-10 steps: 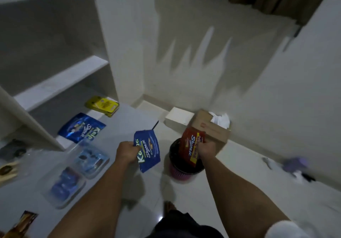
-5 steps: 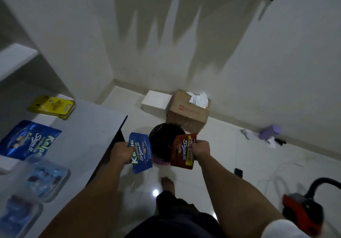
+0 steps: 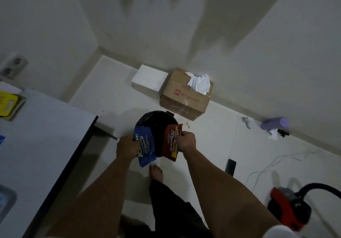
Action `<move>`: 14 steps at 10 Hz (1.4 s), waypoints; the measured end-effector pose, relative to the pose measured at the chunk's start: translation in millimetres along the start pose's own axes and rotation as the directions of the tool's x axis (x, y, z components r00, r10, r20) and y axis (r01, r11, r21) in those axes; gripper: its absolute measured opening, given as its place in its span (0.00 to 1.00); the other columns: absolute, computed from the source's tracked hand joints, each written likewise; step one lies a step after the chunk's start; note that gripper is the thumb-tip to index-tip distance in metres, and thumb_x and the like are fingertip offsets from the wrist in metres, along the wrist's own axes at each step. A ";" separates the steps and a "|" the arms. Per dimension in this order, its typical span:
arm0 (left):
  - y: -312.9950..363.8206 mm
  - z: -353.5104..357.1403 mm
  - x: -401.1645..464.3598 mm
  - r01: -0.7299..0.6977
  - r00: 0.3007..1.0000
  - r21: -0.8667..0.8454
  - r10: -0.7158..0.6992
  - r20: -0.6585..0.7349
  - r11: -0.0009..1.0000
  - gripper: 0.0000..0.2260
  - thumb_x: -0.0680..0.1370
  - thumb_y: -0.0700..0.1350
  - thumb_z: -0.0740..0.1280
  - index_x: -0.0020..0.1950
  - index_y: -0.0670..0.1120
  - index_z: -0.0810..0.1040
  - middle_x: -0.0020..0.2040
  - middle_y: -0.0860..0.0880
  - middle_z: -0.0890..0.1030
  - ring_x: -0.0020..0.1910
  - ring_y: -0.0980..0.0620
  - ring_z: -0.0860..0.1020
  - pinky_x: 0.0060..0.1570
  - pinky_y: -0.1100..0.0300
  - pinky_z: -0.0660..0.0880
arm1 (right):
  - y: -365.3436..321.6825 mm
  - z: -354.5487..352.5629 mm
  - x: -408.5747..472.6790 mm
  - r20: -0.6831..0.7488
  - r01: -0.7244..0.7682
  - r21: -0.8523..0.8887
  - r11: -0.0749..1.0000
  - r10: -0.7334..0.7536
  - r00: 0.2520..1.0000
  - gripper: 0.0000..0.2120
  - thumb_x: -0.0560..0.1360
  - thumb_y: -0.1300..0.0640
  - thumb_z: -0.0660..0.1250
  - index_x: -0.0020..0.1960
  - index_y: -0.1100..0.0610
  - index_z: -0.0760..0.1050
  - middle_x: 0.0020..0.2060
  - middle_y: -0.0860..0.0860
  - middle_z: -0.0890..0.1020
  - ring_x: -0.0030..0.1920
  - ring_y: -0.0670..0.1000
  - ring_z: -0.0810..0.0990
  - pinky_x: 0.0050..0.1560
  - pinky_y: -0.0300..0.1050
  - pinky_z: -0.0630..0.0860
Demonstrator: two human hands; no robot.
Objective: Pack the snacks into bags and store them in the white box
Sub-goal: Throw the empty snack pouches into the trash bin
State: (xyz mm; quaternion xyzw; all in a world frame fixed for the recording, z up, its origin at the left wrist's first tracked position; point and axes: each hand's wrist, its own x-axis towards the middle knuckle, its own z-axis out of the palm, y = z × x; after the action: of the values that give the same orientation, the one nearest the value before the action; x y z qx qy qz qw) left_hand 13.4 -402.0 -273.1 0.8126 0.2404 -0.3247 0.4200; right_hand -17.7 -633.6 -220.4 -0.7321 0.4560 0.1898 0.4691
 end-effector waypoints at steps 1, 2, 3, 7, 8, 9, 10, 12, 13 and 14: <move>17.1 21.3 16.1 0.021 1.000 -0.053 -0.020 0.022 0.998 0.10 0.71 0.47 0.70 0.41 0.40 0.82 0.42 0.34 0.83 0.42 0.37 0.84 0.42 0.40 0.82 | -5.7 5.2 28.3 0.048 -0.014 -0.040 0.999 0.016 0.999 0.08 0.71 0.61 0.65 0.42 0.59 0.83 0.40 0.59 0.85 0.41 0.60 0.84 0.44 0.51 0.82; 32.8 32.1 22.6 0.074 0.997 -0.144 -0.068 0.047 0.987 0.12 0.73 0.45 0.73 0.54 0.43 0.85 0.49 0.39 0.85 0.49 0.37 0.84 0.50 0.39 0.82 | 4.2 9.4 65.8 0.109 -0.043 -0.039 0.998 0.047 0.993 0.14 0.65 0.59 0.67 0.48 0.60 0.85 0.45 0.57 0.85 0.47 0.59 0.84 0.54 0.58 0.83; 54.0 25.6 1.2 0.092 0.996 -0.148 -0.088 0.030 0.985 0.07 0.73 0.46 0.72 0.48 0.46 0.85 0.50 0.41 0.85 0.50 0.40 0.84 0.53 0.41 0.82 | -18.8 -3.9 52.1 0.156 -0.052 -0.081 0.995 0.065 0.986 0.04 0.73 0.62 0.67 0.44 0.56 0.81 0.42 0.53 0.82 0.46 0.55 0.82 0.56 0.55 0.83; 84.1 -51.2 -75.8 0.077 0.984 -0.201 -0.106 -0.141 0.977 0.12 0.79 0.44 0.68 0.36 0.52 0.74 0.37 0.52 0.76 0.42 0.46 0.78 0.54 0.48 0.81 | -83.9 -3.5 -30.4 0.223 0.298 -0.231 0.926 -0.247 0.943 0.14 0.78 0.62 0.64 0.34 0.59 0.78 0.33 0.52 0.79 0.42 0.55 0.79 0.44 0.47 0.74; 82.8 -84.9 -100.2 0.030 0.973 -0.214 -0.078 -0.217 0.976 0.10 0.78 0.44 0.68 0.36 0.48 0.76 0.37 0.49 0.79 0.48 0.41 0.83 0.47 0.51 0.79 | -94.4 11.7 -43.7 0.300 0.404 -0.261 0.877 -0.324 0.897 0.12 0.80 0.60 0.63 0.52 0.66 0.83 0.47 0.58 0.85 0.52 0.56 0.82 0.46 0.40 0.75; 70.2 -120.5 -123.7 -0.019 0.951 -0.238 -0.056 -0.304 0.971 0.08 0.77 0.42 0.68 0.40 0.40 0.81 0.43 0.41 0.84 0.48 0.41 0.83 0.44 0.52 0.77 | -106.2 39.2 -60.2 0.334 0.503 -0.264 0.823 -0.411 0.848 0.11 0.75 0.58 0.68 0.48 0.64 0.85 0.47 0.60 0.86 0.55 0.57 0.83 0.51 0.41 0.71; 43.1 -156.8 -143.9 -0.023 0.921 -0.318 -0.104 -0.376 0.948 0.10 0.75 0.48 0.71 0.44 0.41 0.85 0.47 0.43 0.85 0.49 0.42 0.82 0.52 0.55 0.80 | -115.2 68.5 -82.7 0.363 0.568 -0.274 0.776 -0.464 0.808 0.15 0.73 0.54 0.69 0.53 0.63 0.86 0.49 0.59 0.86 0.57 0.55 0.83 0.55 0.42 0.73; -40.5 -213.4 -173.8 -0.046 0.871 -0.492 -0.207 -0.446 0.870 0.12 0.70 0.53 0.72 0.45 0.45 0.85 0.49 0.44 0.85 0.49 0.42 0.84 0.55 0.45 0.82 | -126.1 125.3 -152.3 0.440 0.690 -0.218 0.690 -0.562 0.701 0.15 0.78 0.56 0.69 0.61 0.62 0.83 0.60 0.58 0.84 0.61 0.59 0.81 0.60 0.44 0.74; -67.2 -233.3 -188.6 -0.076 0.845 -0.509 -0.216 -0.490 0.858 0.11 0.72 0.51 0.72 0.47 0.44 0.85 0.49 0.43 0.85 0.50 0.42 0.83 0.56 0.45 0.81 | -129.3 149.7 -178.4 0.468 0.753 -0.199 0.627 -0.614 0.635 0.14 0.77 0.57 0.69 0.58 0.63 0.84 0.58 0.58 0.85 0.60 0.59 0.82 0.59 0.45 0.74; -82.8 -252.0 -201.3 -0.089 0.813 -0.491 -0.221 -0.538 0.866 0.13 0.76 0.49 0.70 0.53 0.41 0.84 0.53 0.39 0.85 0.53 0.40 0.82 0.57 0.45 0.80 | -133.0 169.9 -200.7 0.501 0.782 -0.200 0.591 -0.624 0.600 0.15 0.77 0.56 0.69 0.60 0.62 0.84 0.59 0.56 0.85 0.61 0.58 0.81 0.58 0.43 0.73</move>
State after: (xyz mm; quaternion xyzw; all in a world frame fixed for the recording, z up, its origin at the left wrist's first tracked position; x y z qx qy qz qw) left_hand -95.0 -170.3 -59.9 0.7277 0.4603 -0.0050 0.5085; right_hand 17.4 -370.1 -93.3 -0.8807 -0.0279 0.2103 0.4234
